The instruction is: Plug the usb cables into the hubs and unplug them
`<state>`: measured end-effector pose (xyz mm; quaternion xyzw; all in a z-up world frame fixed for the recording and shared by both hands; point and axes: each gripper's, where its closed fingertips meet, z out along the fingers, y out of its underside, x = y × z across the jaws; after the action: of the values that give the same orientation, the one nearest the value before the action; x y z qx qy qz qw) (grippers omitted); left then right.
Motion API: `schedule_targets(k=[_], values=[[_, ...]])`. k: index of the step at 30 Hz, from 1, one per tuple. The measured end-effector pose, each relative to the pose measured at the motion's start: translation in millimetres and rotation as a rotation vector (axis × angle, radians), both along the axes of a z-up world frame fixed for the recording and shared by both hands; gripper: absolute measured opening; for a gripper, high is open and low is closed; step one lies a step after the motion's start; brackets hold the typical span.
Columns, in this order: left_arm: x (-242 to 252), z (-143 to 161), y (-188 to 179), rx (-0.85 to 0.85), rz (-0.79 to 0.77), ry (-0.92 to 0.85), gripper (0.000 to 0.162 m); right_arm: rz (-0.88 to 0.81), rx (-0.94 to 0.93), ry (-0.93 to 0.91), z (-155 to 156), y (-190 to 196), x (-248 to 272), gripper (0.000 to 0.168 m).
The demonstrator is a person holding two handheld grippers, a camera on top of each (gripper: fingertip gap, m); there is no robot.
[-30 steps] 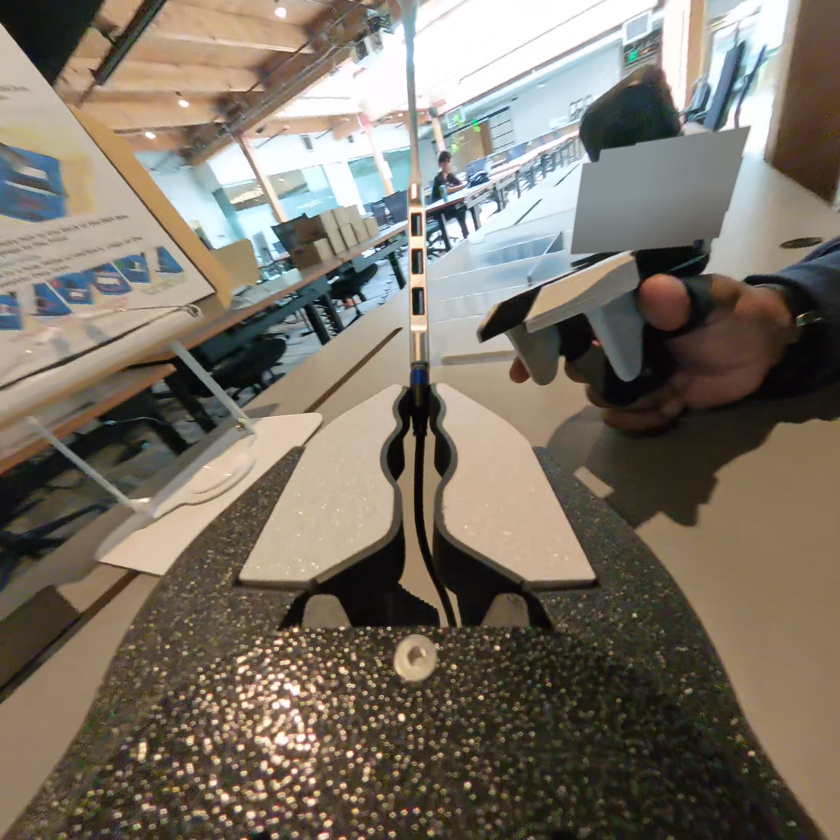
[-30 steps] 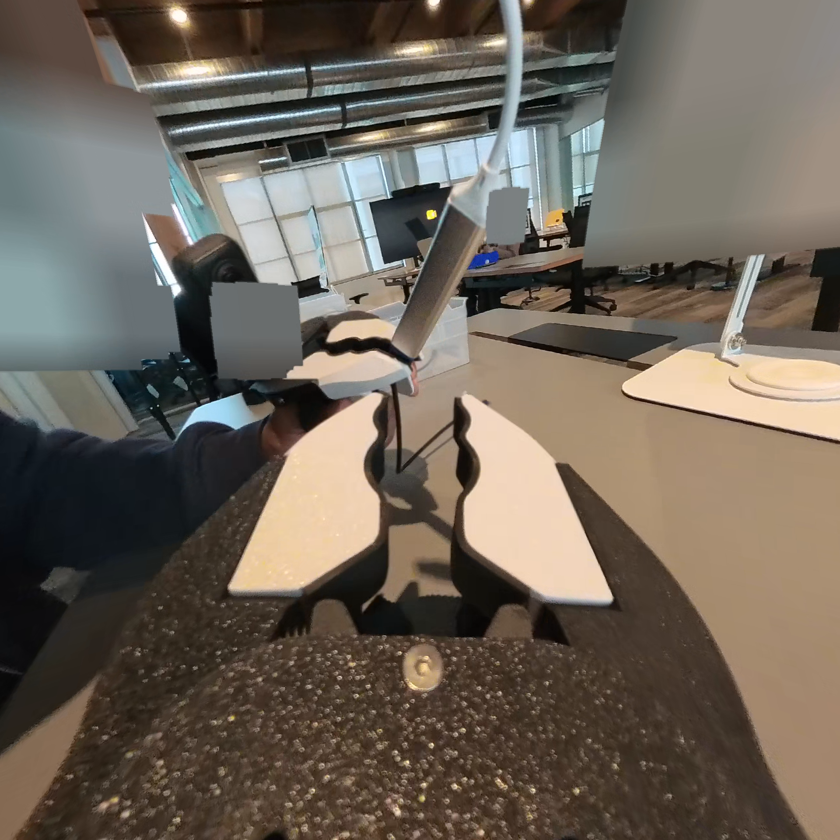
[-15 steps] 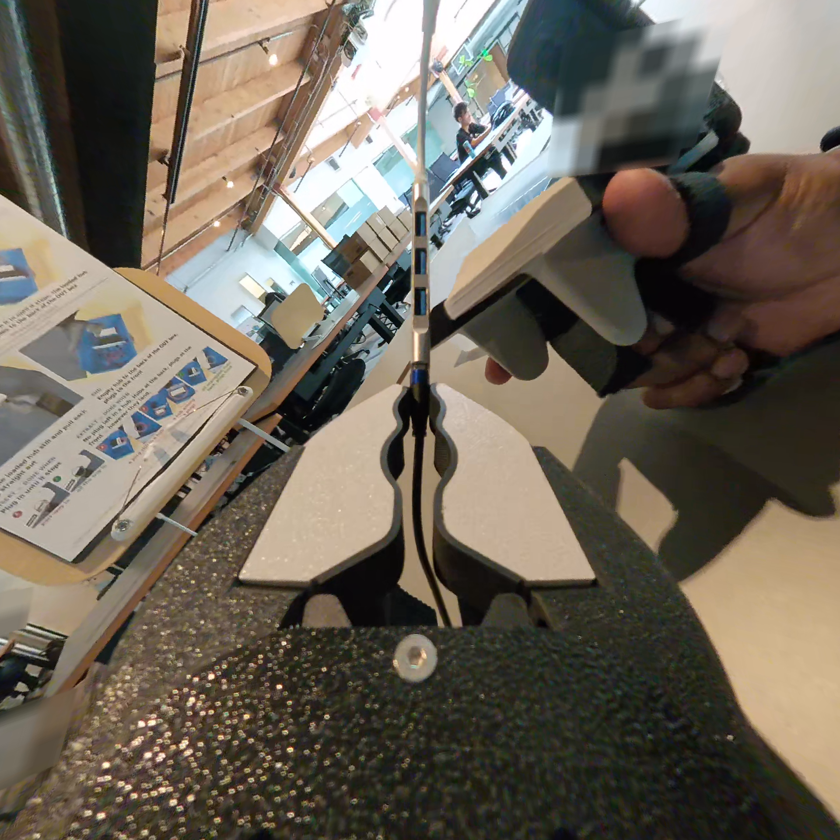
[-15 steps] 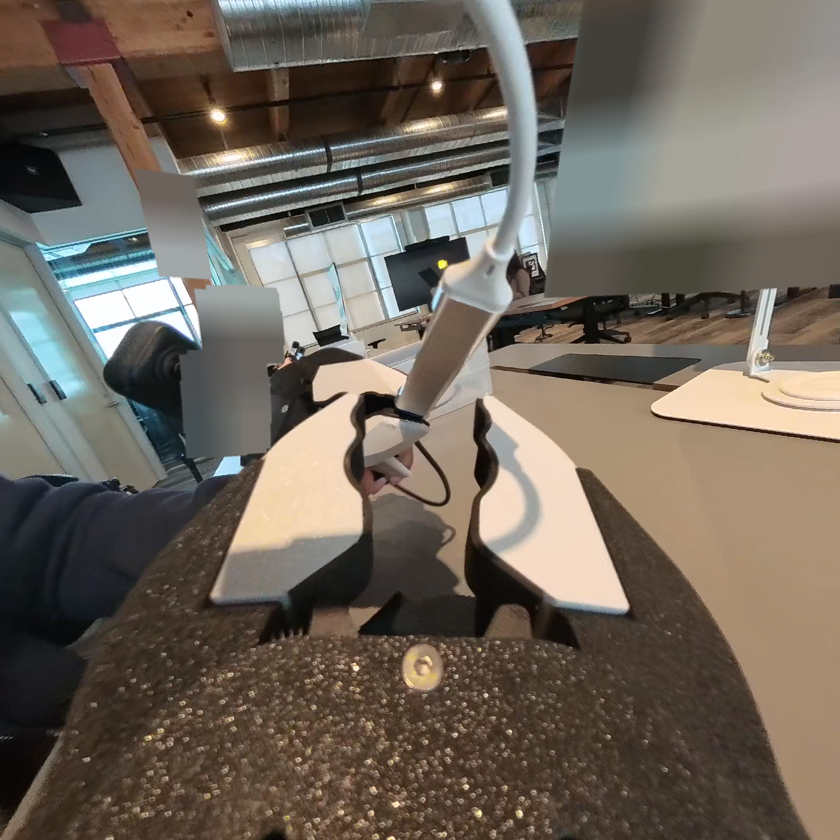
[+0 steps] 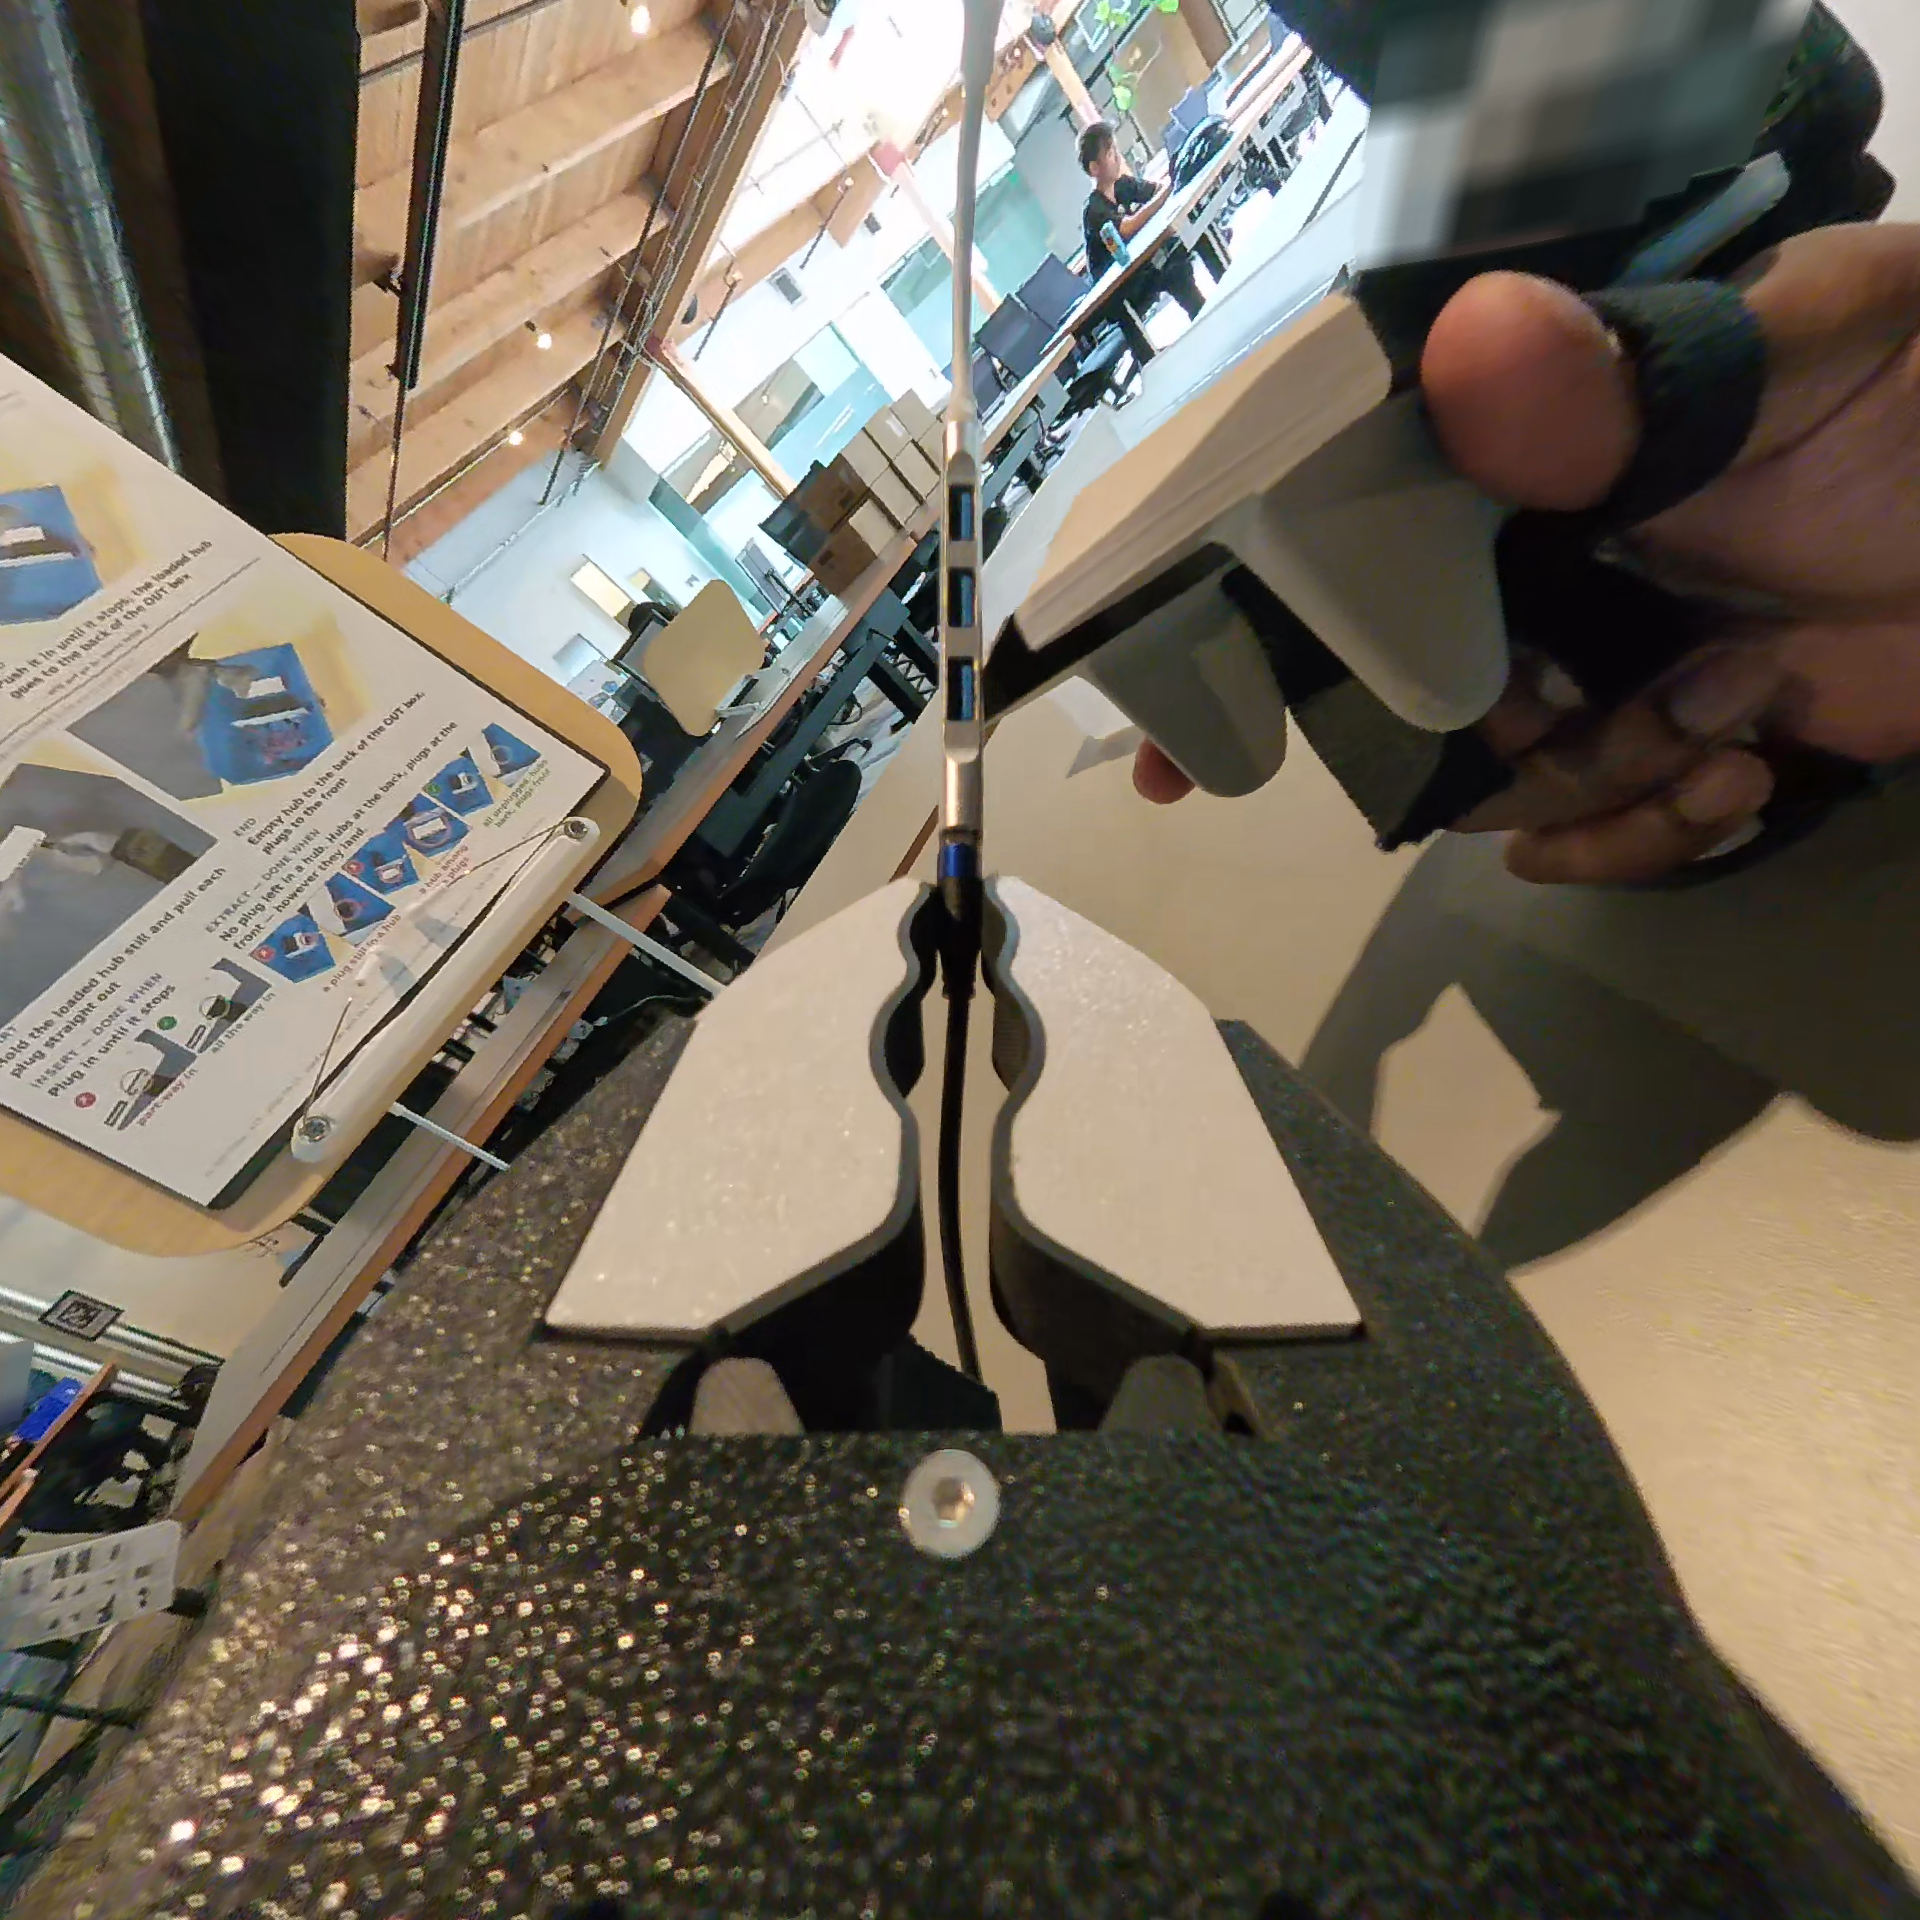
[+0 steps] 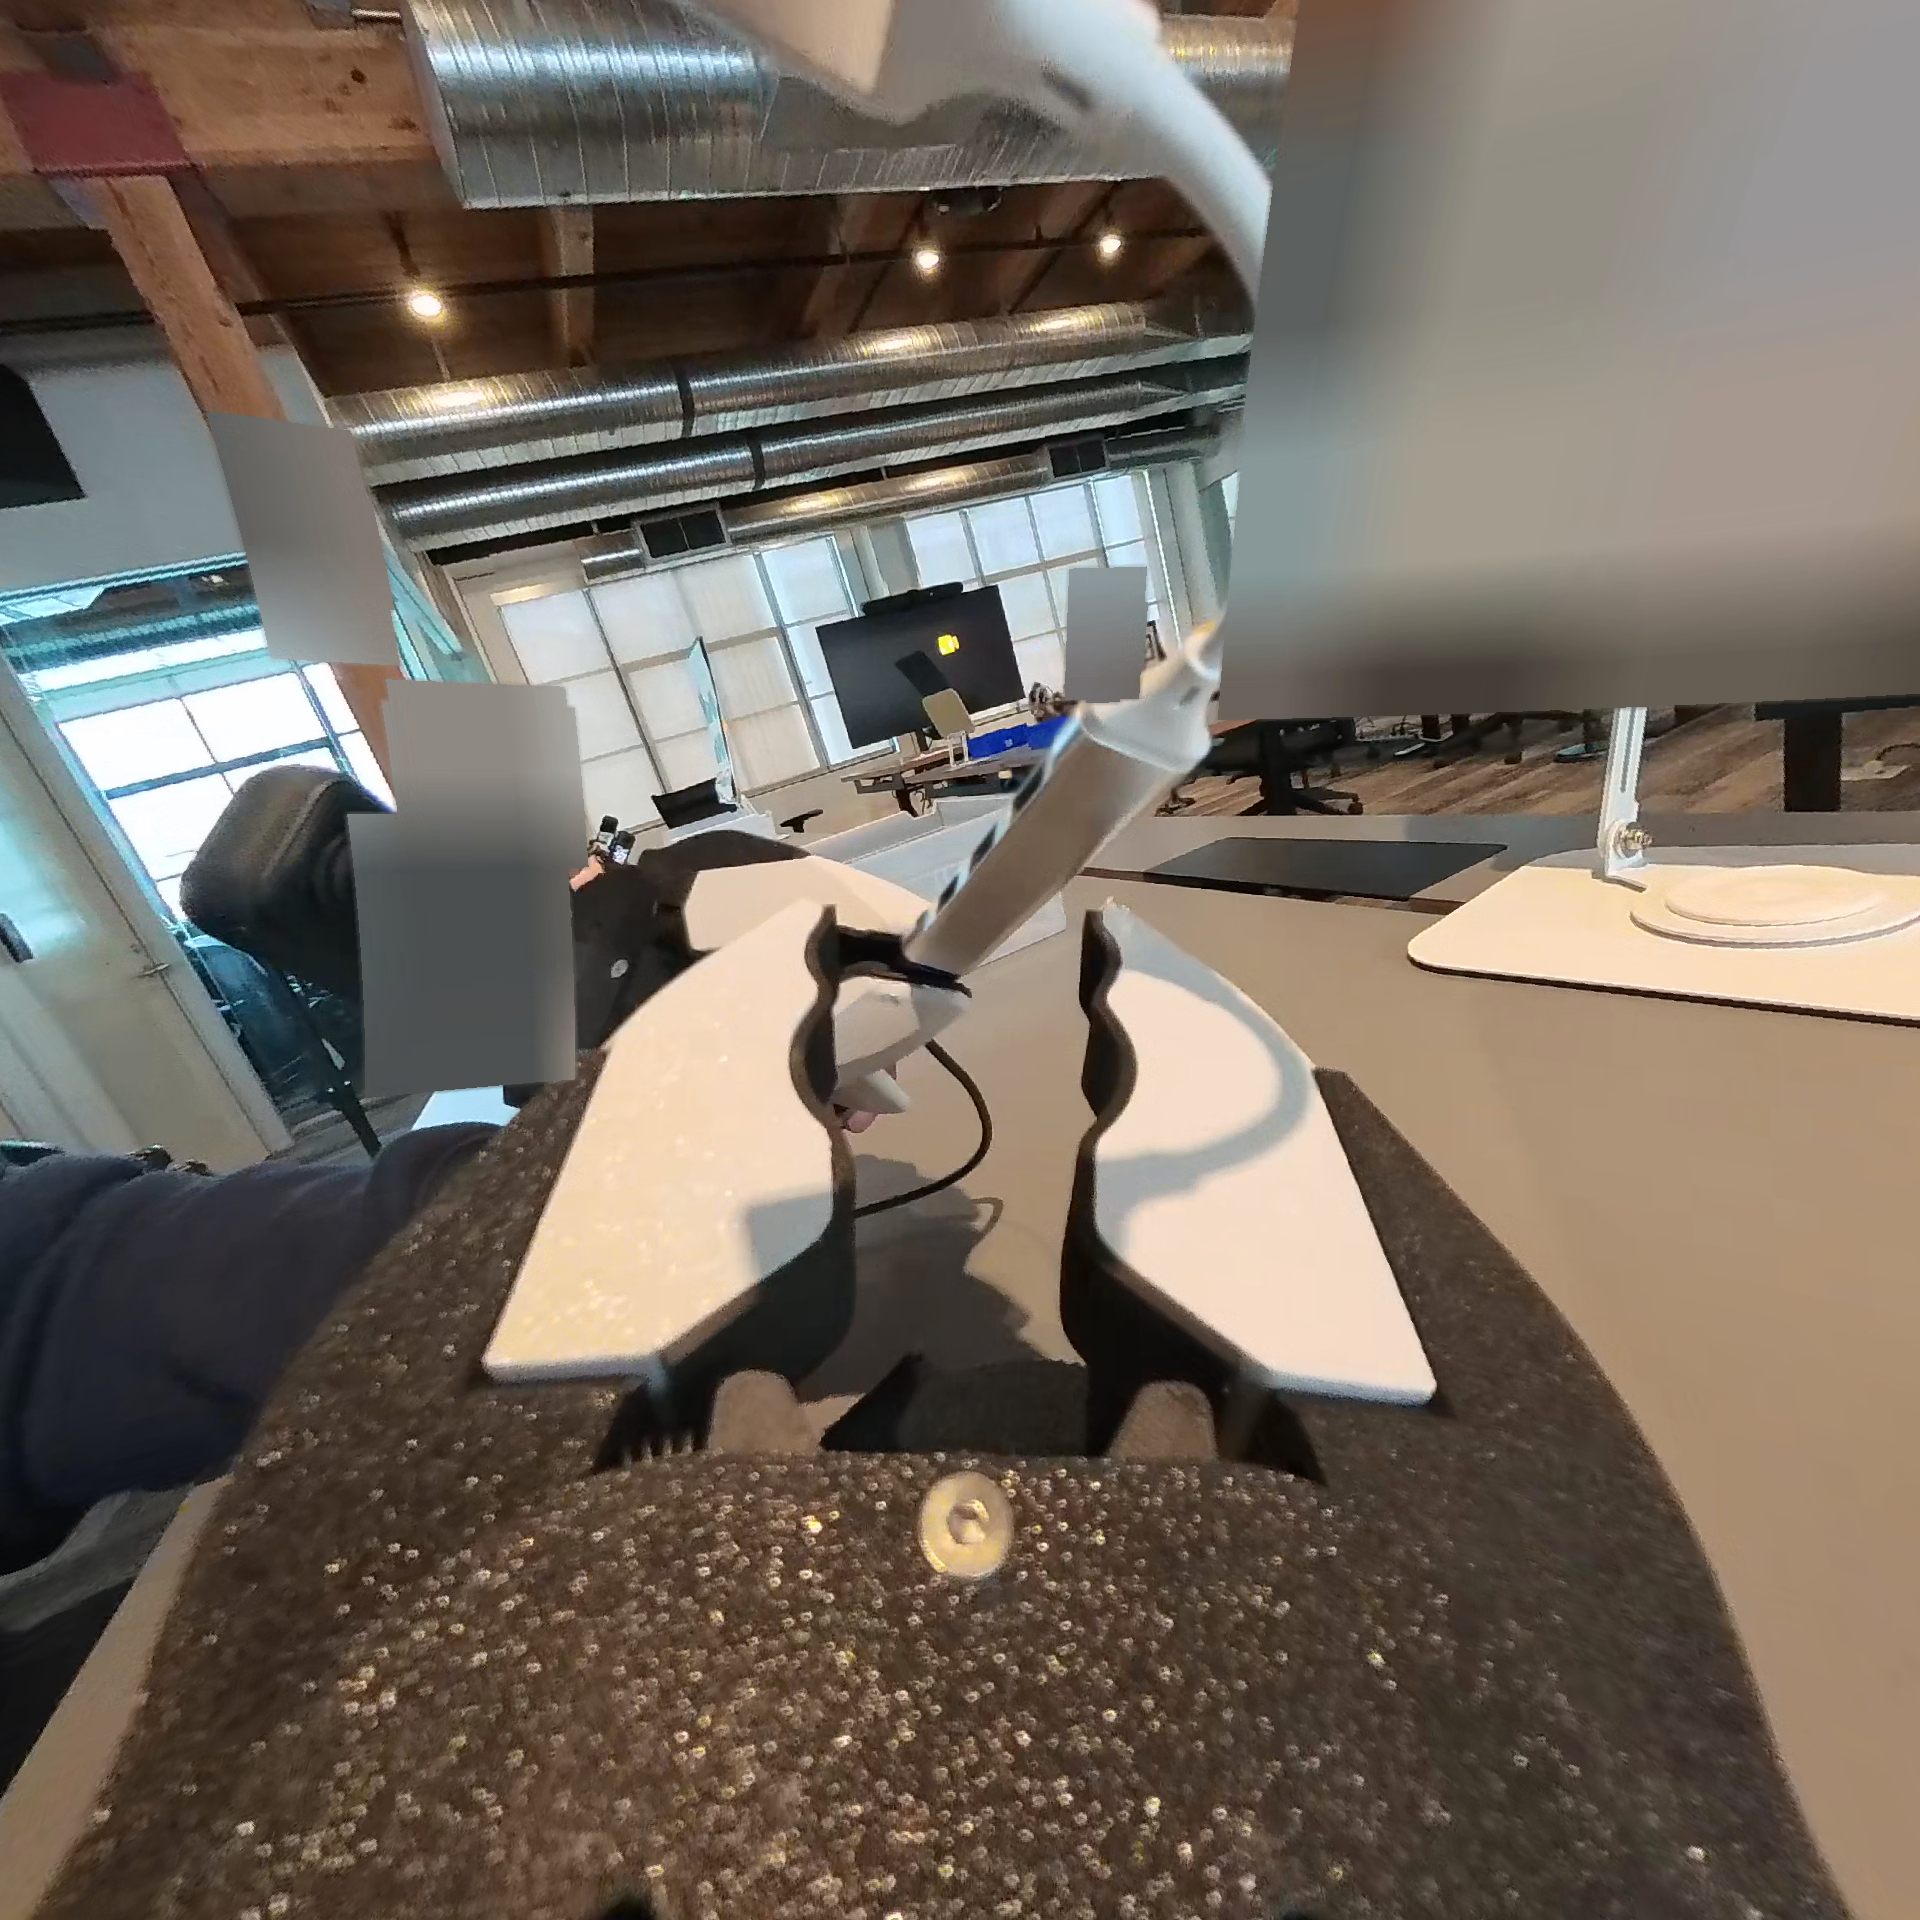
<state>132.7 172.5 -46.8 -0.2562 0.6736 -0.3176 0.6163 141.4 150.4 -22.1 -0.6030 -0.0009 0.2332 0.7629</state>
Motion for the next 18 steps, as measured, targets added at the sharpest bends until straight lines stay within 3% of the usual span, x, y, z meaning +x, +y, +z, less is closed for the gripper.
schedule_targets(k=[5, 10, 18], values=[[2, -6, -3, 0.02, -0.009, 0.022, 0.008, 0.001, 0.011, 0.033, 1, -2, 3, 0.045], [4, -13, -6, 0.064, -0.001, 0.037, 0.008, 0.01, 0.018, 0.181, 2, -5, 21, 0.045], [2, -2, -13, 0.095, 0.048, -0.008, 0.008, 0.043, 0.021, 0.33, 4, -12, 34, 0.039]])
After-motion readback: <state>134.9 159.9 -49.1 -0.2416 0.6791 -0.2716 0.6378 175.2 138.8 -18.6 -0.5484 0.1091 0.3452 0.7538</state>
